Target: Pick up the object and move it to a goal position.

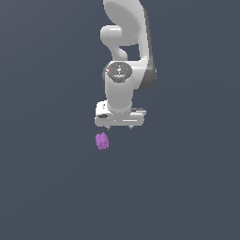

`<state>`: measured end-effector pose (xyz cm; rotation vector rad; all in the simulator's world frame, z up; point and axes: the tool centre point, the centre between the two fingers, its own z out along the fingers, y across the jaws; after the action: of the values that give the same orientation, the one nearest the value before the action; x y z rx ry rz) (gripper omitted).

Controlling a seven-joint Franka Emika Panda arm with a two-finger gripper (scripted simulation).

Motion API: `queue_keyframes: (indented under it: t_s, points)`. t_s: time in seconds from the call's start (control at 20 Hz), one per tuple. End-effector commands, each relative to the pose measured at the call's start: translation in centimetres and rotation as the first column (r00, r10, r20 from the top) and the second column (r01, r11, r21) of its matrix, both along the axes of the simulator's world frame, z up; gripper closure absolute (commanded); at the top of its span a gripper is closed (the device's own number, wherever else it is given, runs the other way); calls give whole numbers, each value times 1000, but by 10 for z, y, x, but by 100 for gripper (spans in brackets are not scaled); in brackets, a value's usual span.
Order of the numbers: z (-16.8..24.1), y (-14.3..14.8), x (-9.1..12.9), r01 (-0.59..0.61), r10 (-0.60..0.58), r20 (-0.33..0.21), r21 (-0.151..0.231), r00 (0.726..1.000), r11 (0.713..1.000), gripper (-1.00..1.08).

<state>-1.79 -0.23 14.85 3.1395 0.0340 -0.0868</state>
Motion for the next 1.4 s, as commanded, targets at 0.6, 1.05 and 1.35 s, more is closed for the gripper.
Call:
queue_keyframes:
  t_s: [0.6, 1.05, 1.35]
  points:
    - [13, 18, 4, -23, 22, 34, 26, 999, 999, -92]
    - [1, -2, 7, -70, 69, 39, 22, 997, 997, -92]
    - [-16, -32, 10, -137, 137, 46, 16, 990, 990, -92]
